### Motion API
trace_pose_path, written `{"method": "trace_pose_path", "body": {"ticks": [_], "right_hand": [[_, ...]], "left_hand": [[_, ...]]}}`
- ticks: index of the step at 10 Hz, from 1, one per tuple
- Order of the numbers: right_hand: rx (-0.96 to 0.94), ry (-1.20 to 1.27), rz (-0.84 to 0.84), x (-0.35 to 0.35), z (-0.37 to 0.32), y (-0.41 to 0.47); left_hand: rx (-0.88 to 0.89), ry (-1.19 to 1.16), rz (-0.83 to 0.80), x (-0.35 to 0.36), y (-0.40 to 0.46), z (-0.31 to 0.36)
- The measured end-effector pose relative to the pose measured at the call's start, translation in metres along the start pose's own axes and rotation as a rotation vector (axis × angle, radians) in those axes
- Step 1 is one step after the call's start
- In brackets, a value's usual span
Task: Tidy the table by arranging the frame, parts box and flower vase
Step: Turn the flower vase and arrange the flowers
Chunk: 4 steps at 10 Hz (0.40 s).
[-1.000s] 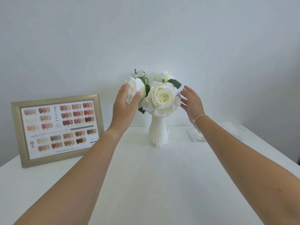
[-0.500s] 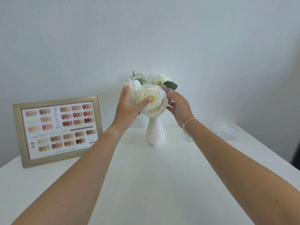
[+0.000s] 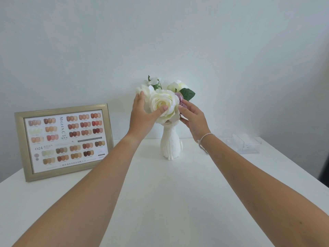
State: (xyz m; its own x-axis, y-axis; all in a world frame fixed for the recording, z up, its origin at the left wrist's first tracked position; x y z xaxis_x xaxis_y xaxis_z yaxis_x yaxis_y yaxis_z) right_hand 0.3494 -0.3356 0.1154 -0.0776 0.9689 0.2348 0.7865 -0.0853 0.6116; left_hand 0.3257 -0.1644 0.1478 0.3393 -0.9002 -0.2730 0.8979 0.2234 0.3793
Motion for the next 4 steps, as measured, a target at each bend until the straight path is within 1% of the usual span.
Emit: {"method": "trace_pose_path", "body": {"ticks": [2,3,4], "right_hand": [[-0.005,-0.022,0.026,-0.004,-0.003,-0.003],[-0.012,-0.056,0.021,-0.008,-0.005,-0.009],[-0.024,-0.106,0.037,-0.013,-0.007,-0.017]], "left_hand": [[0.003,0.006,-0.001,-0.001,-0.004,-0.001],[-0.008,0.014,-0.027,-0.003,-0.010,-0.003],[-0.006,0.037,-0.017,-0.010,-0.020,-0.002]]}}
Point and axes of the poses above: each hand's wrist, its own y-axis towards the middle knuckle, its own x-axis out of the palm, z = x × y, the point moved 7 cm from there along y, towards the middle knuckle, and after that the axes turned 15 degrees about -x, right-handed, at the moved point
